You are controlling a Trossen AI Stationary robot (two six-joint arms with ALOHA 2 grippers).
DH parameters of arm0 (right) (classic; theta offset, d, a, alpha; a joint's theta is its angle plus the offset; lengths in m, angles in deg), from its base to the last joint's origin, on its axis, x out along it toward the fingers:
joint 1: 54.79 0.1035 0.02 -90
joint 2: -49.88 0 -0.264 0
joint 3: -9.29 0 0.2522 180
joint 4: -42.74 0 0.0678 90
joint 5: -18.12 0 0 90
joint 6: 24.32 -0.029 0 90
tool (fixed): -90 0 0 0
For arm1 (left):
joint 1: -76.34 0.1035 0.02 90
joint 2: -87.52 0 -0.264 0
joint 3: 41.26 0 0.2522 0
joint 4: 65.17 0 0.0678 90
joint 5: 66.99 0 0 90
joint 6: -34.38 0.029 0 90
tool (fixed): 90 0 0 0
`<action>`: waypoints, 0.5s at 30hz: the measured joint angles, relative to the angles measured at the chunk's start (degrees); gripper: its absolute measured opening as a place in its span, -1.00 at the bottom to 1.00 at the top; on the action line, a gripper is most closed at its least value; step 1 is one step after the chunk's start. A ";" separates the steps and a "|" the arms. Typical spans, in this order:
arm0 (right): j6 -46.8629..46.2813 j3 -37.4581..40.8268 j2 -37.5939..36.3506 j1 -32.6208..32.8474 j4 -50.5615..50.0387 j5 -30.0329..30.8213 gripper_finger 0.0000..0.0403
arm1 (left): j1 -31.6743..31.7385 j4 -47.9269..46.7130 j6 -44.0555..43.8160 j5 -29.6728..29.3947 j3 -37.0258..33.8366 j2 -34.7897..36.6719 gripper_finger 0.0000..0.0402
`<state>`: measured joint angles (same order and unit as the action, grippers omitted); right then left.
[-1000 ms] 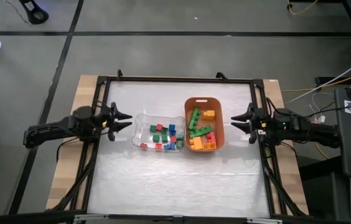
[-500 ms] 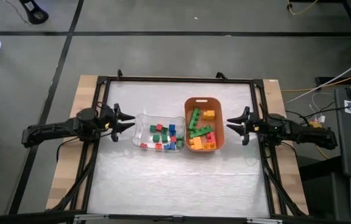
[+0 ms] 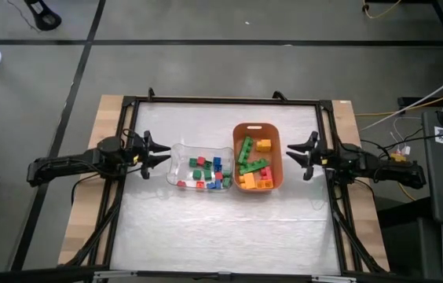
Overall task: Sort blocks by size
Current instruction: Return to Home Position
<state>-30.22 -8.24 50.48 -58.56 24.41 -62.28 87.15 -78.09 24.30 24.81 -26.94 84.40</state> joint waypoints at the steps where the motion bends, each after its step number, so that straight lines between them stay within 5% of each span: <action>1: 0.24 0.00 0.00 0.00 0.63 0.01 -0.38 | 0.00 0.02 0.08 0.02 0.00 0.00 -0.29; 15: 0.30 -0.50 0.37 0.00 -3.97 2.71 -0.38 | 0.00 -0.08 -0.01 0.02 0.00 0.00 -0.29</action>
<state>-29.92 -8.74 50.85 -58.56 20.44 -59.57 87.15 -78.17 24.29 24.83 -26.94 84.40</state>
